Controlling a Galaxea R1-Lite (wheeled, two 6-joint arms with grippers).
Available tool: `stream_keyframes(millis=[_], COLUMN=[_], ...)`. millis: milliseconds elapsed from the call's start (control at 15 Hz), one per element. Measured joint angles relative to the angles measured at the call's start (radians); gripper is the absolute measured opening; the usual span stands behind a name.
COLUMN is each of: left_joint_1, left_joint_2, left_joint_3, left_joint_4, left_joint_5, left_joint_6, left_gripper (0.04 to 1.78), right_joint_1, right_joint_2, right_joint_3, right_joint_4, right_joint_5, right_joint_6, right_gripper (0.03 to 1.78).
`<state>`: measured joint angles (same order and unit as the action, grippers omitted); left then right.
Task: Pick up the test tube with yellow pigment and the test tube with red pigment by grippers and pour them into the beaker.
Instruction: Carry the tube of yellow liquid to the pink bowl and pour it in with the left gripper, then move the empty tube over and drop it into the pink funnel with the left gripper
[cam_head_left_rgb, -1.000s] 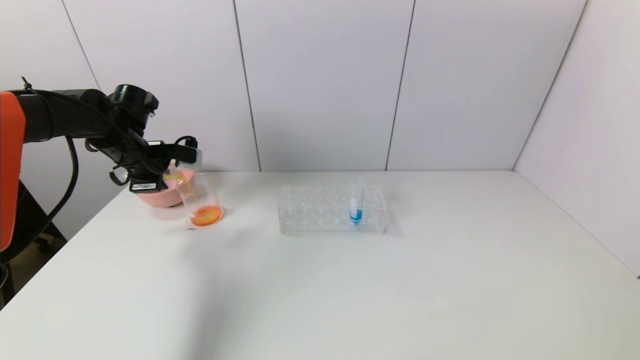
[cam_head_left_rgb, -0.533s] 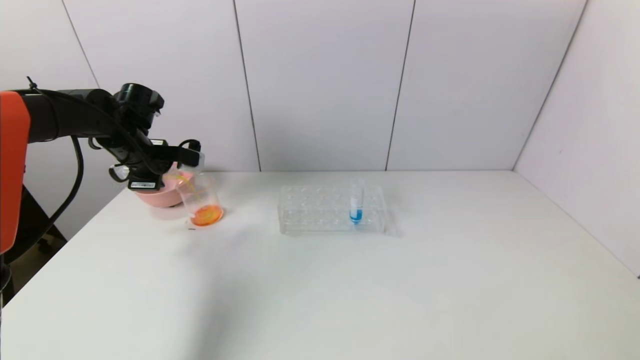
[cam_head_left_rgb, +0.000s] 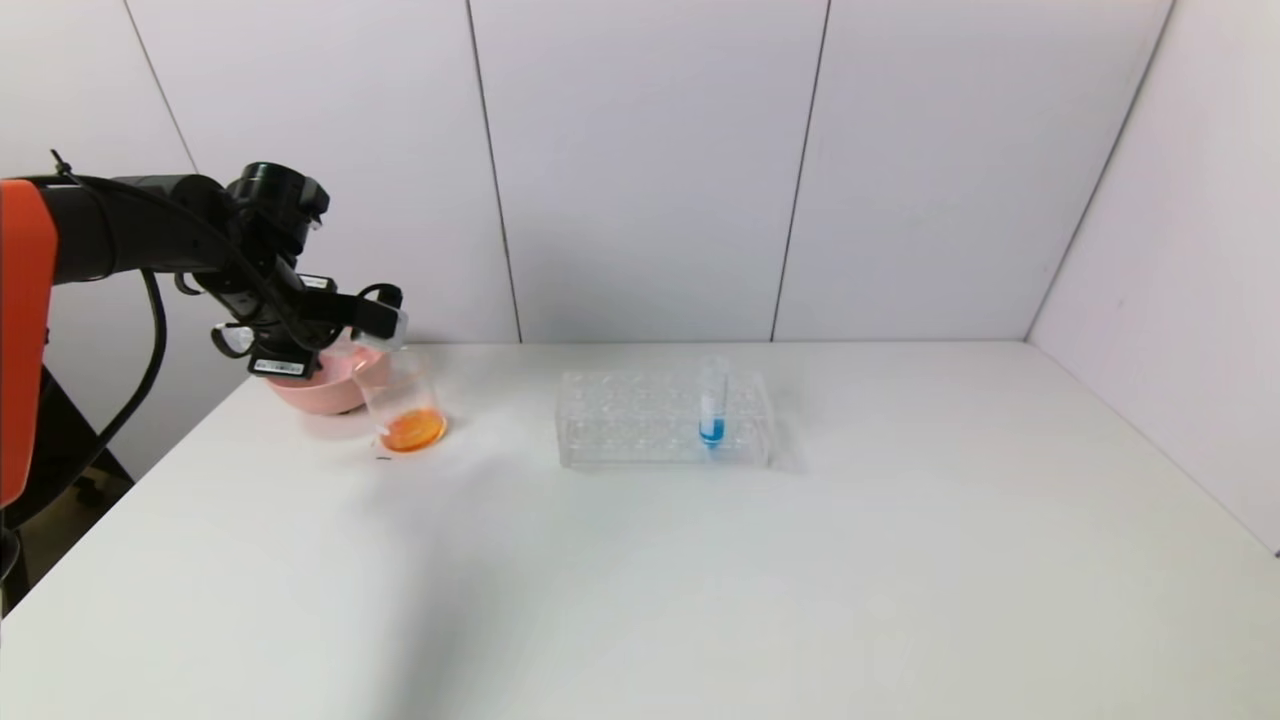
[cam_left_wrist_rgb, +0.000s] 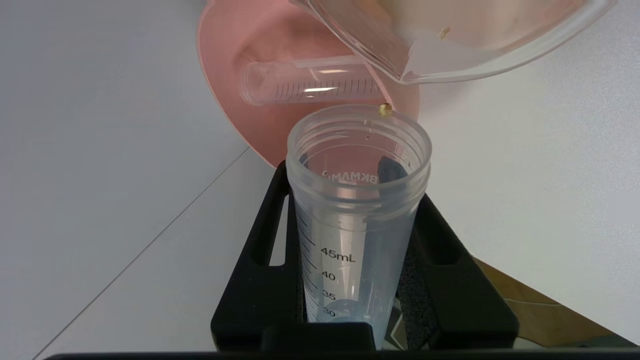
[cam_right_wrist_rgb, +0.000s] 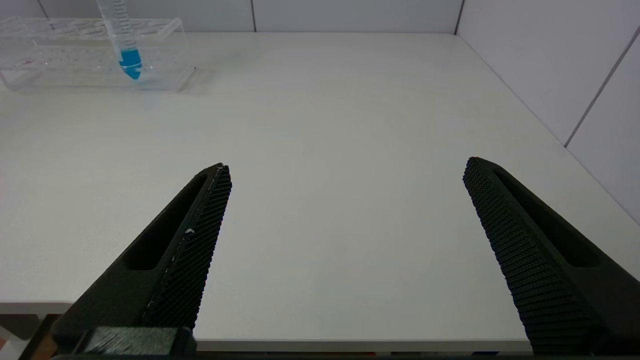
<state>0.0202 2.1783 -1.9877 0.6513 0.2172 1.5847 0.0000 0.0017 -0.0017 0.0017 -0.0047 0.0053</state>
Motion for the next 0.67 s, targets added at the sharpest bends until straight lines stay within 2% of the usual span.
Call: stream_keyframes(millis=[667], left_joint_1=[-0.003], left_joint_2=[-0.022], left_joint_3=[0.007], left_joint_4=[-0.006], left_joint_5=[-0.010], left_joint_6=[-0.044], left_gripper=[0.54], right_joint_1=[0.000], right_joint_2=[0.000], right_joint_3=[0.000], right_joint_4=[0.000], right_joint_5=[0.000], right_joint_6=[0.000], right_gripper=[1.70])
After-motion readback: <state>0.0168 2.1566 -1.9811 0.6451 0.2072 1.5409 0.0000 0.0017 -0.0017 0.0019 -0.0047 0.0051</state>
